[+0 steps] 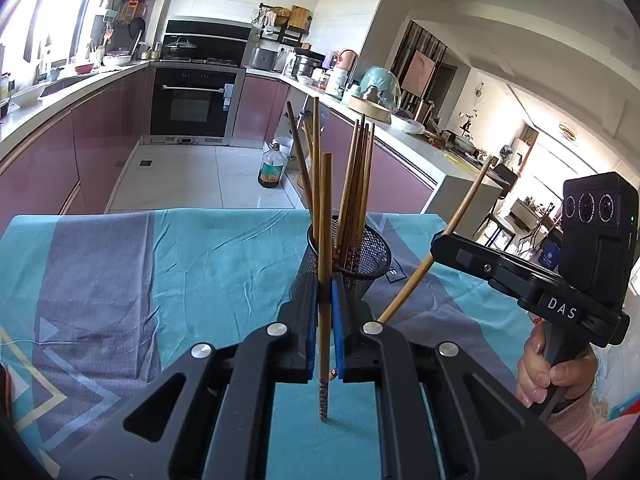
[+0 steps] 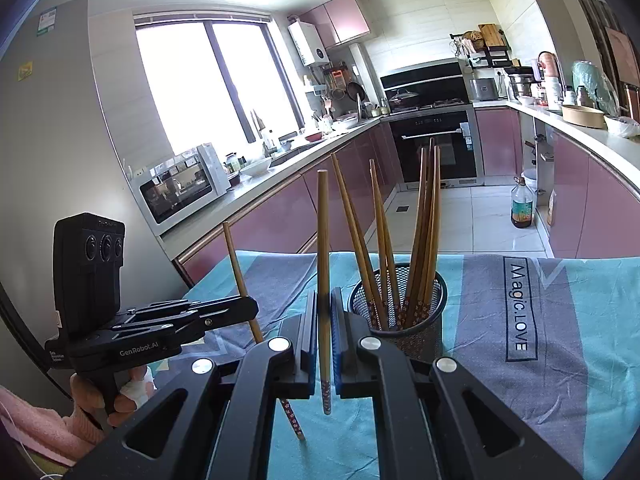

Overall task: Organize utensils
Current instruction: 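Lift both held chopsticks upright and carry them over the mesh cup, then lower both chopsticks into the mesh cup among the others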

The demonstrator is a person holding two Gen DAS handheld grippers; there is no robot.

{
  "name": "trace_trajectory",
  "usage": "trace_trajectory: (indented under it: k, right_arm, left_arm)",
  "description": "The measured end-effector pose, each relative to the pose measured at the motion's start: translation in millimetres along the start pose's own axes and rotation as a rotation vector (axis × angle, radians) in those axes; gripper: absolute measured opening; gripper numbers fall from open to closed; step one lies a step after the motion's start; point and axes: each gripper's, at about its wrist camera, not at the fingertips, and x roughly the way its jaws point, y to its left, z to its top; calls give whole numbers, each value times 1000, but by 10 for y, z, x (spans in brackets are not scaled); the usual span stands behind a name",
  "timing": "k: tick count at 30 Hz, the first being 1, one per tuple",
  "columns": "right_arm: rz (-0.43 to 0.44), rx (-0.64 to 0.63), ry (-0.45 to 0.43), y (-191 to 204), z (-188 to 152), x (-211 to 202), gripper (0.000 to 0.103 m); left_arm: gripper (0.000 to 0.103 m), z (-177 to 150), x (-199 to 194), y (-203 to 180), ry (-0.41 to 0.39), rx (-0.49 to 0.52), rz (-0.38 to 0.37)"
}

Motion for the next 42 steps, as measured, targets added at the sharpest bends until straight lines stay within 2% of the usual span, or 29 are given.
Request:
trace_trajectory:
  k: [42]
  right_arm:
    - [-25,-30,-69,-43,166,-172,5]
  left_arm:
    - [7,181,-100,-49,-64,30,-18]
